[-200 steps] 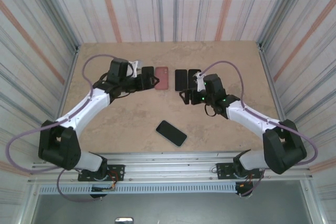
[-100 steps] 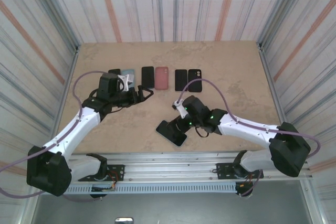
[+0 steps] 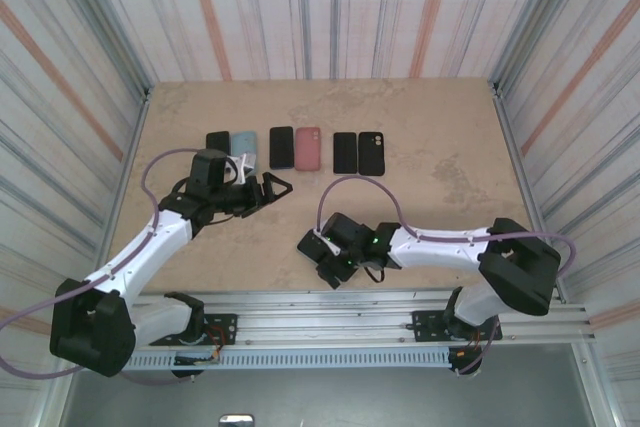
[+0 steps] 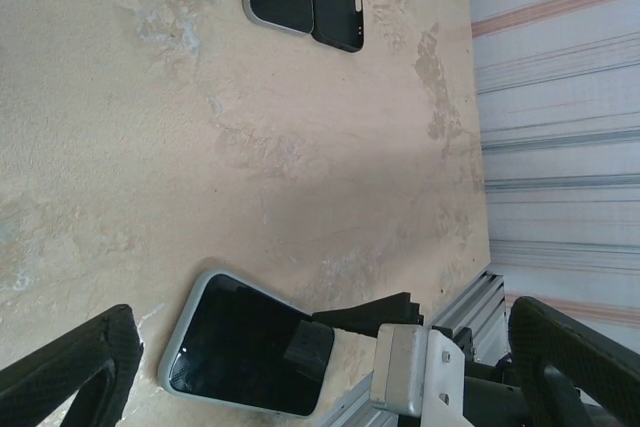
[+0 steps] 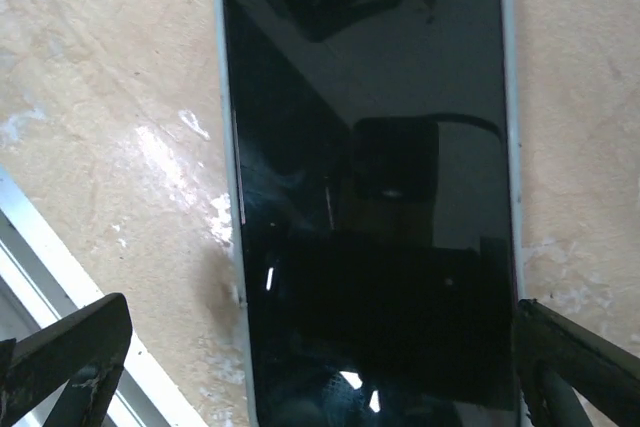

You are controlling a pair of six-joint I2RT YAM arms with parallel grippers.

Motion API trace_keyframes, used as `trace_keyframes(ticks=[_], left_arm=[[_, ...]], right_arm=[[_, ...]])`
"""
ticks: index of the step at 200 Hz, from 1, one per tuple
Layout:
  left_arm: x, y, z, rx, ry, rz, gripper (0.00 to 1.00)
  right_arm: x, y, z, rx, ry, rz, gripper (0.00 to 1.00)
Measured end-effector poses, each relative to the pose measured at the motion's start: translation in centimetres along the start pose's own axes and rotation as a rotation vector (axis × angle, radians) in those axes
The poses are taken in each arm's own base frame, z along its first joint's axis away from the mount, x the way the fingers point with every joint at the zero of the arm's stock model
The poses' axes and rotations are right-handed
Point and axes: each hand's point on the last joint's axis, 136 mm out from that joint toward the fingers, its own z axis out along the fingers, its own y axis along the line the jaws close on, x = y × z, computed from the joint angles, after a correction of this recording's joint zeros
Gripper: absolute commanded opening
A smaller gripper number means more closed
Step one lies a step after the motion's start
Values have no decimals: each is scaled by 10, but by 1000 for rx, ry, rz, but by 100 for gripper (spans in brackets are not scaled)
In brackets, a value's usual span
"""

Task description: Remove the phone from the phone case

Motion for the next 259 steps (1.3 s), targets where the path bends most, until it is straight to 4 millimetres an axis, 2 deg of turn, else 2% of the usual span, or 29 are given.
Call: trace_keyframes(ticks=[23, 62, 89, 120, 163, 219, 259], left_arm=[[1, -1, 0, 6, 5, 1, 98], [2, -2, 3, 15, 11, 6, 98], [1, -2, 4, 16, 10, 7, 98], [3, 1, 6, 10, 18, 0, 98], [6, 7, 10, -3, 32, -13, 98], [7, 11, 12, -8, 40, -20, 98], [7, 11, 15, -1, 42, -18, 98]], right_arm=[[-4, -5, 4, 39, 10, -11, 98], [0, -12, 12, 83, 56, -51, 97], [3, -12, 17, 92, 83, -75, 94], [-4, -10, 21, 96, 95, -92, 92], [-19, -5, 29, 96, 96, -93, 80], [-18, -4, 28, 96, 103, -70, 80], [-9, -6, 24, 105, 126, -21, 82]])
